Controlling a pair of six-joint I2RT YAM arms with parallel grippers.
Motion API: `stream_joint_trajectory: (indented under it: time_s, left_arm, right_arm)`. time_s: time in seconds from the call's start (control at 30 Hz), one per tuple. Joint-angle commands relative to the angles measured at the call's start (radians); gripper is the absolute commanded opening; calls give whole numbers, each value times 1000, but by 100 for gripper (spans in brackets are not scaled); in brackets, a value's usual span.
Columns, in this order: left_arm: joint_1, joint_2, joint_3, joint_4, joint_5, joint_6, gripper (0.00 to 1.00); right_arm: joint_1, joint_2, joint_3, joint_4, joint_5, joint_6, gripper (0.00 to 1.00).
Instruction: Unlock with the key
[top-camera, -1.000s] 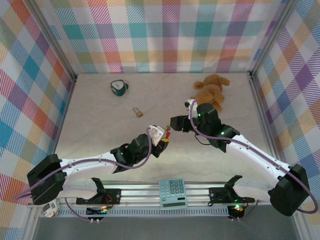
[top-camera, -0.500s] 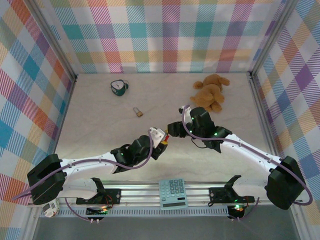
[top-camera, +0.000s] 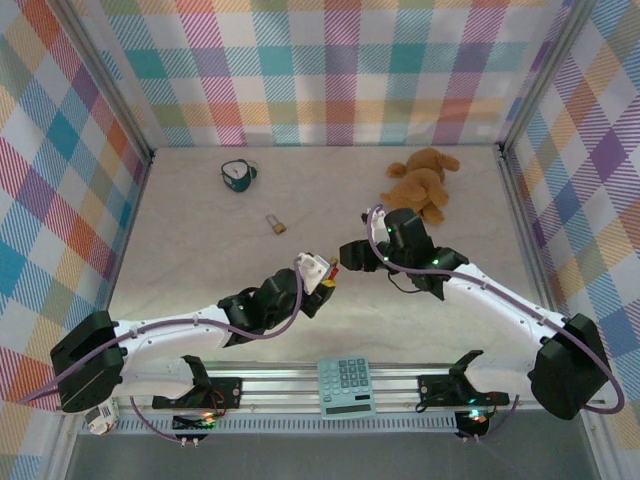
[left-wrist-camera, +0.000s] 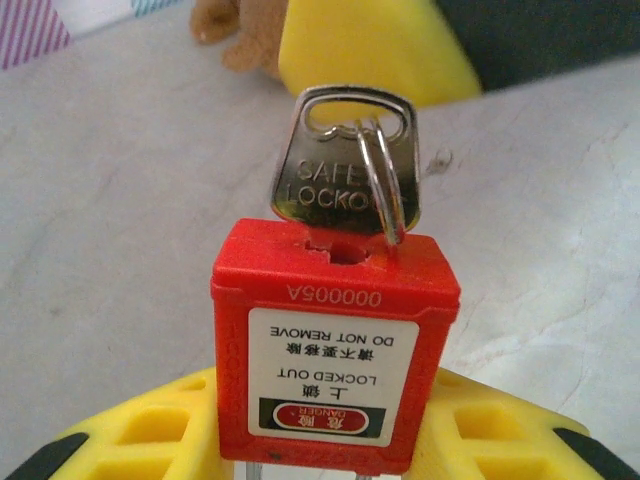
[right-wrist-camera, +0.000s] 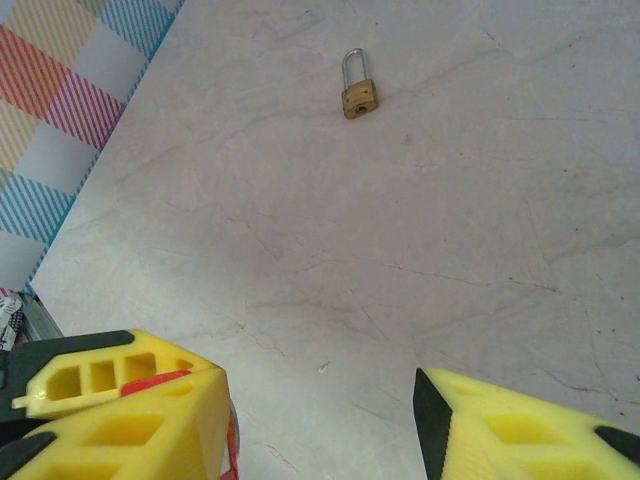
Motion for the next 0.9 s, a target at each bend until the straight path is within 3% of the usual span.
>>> stream_joint_trajectory:
  time_s: [0.0,0.27,0.87]
  left_arm:
    - [-6,-9,35,57,-9,12,16]
    - [-10,13,29,60,-10,8,16]
    - [-10,13,40,67,-17,24,15]
  right_arm:
    - [-2,-16,69,-45,-39,-37,53]
    - [-1,-21,98,-50,-38,-37,54]
    - [6,9,-54,16,-48,27,52]
